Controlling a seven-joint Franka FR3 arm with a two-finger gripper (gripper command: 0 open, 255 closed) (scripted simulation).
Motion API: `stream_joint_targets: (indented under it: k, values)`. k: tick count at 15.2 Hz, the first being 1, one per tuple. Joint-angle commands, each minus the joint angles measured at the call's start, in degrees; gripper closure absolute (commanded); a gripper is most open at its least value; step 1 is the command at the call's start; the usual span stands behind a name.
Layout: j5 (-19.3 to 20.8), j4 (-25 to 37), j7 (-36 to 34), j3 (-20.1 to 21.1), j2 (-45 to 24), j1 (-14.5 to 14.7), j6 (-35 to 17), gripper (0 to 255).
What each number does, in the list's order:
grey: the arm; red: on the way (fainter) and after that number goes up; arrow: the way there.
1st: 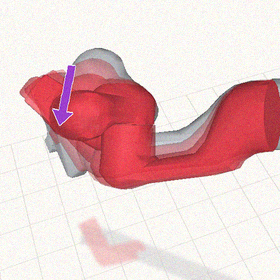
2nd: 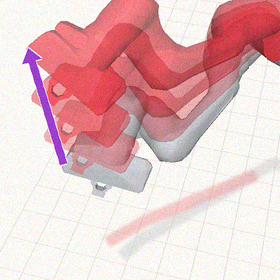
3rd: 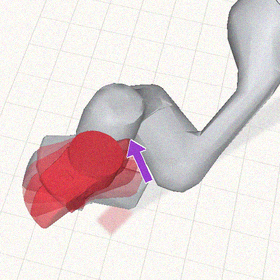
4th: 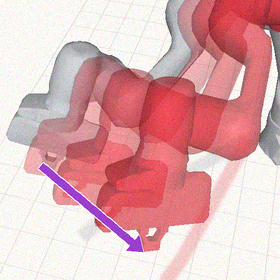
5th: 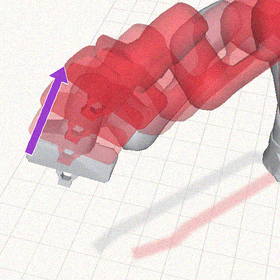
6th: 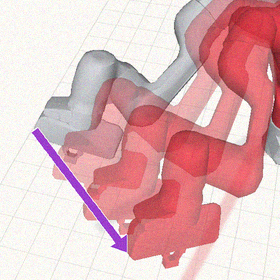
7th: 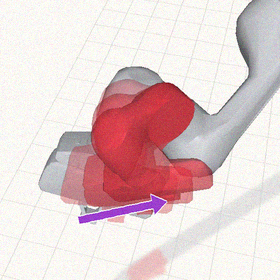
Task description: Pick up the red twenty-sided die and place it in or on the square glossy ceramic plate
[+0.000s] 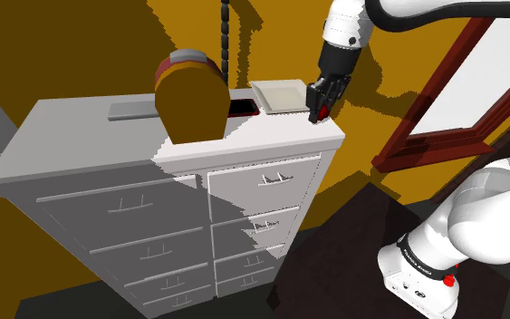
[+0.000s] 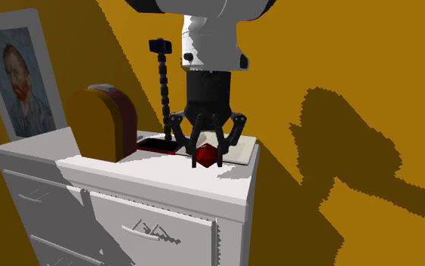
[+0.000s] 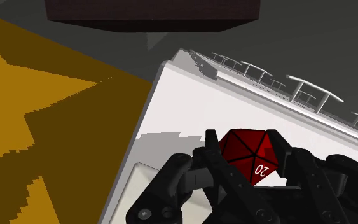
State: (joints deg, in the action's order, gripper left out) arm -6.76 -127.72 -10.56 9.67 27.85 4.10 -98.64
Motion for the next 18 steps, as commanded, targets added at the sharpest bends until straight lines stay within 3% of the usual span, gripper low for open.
stream_joint_targets:
  k: [1,11,18]
  values:
    - [0.1,1.6,-0.1,-0.1,0.0,0.0,1.5,255]
    - [0.4,9.5,-0.5,-0.4,-1.0,-0.2,8.5,255]
    - [3.1,22.6,2.8,-2.4,-15.3,-2.4,7.7,255]
